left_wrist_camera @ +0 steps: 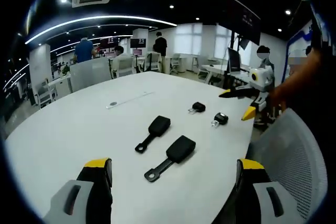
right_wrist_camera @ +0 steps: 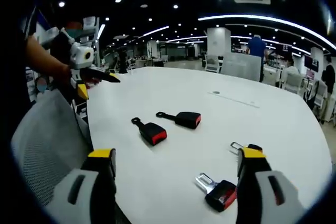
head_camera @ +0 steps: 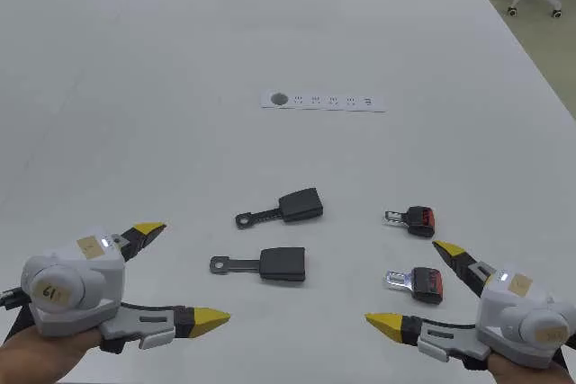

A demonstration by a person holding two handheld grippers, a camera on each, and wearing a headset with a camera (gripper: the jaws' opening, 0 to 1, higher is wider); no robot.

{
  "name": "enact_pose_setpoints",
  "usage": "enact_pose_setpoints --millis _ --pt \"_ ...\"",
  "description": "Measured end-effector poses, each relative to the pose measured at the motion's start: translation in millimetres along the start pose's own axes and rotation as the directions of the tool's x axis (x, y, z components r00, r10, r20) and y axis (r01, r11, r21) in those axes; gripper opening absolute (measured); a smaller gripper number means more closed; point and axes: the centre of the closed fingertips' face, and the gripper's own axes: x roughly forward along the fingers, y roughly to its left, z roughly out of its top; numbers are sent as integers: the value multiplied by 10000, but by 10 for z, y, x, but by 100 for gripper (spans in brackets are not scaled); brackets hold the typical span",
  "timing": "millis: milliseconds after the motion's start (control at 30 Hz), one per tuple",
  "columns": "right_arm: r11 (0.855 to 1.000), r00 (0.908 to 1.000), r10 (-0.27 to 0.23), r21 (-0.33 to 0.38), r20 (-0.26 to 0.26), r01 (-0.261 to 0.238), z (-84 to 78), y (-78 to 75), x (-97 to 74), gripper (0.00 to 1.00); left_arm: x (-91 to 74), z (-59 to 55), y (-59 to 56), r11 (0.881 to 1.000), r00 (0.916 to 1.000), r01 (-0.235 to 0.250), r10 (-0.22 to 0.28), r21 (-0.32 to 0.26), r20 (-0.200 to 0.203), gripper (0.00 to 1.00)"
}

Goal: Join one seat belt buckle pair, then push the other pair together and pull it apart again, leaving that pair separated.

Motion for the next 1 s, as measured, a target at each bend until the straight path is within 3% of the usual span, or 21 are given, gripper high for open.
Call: enact_pose_setpoints --millis 1000 --pt "9999 9999 -121 -43 -111 121 -29 -7 -24 99 25 -45 43 10000 10000 -8 9 81 -89 100"
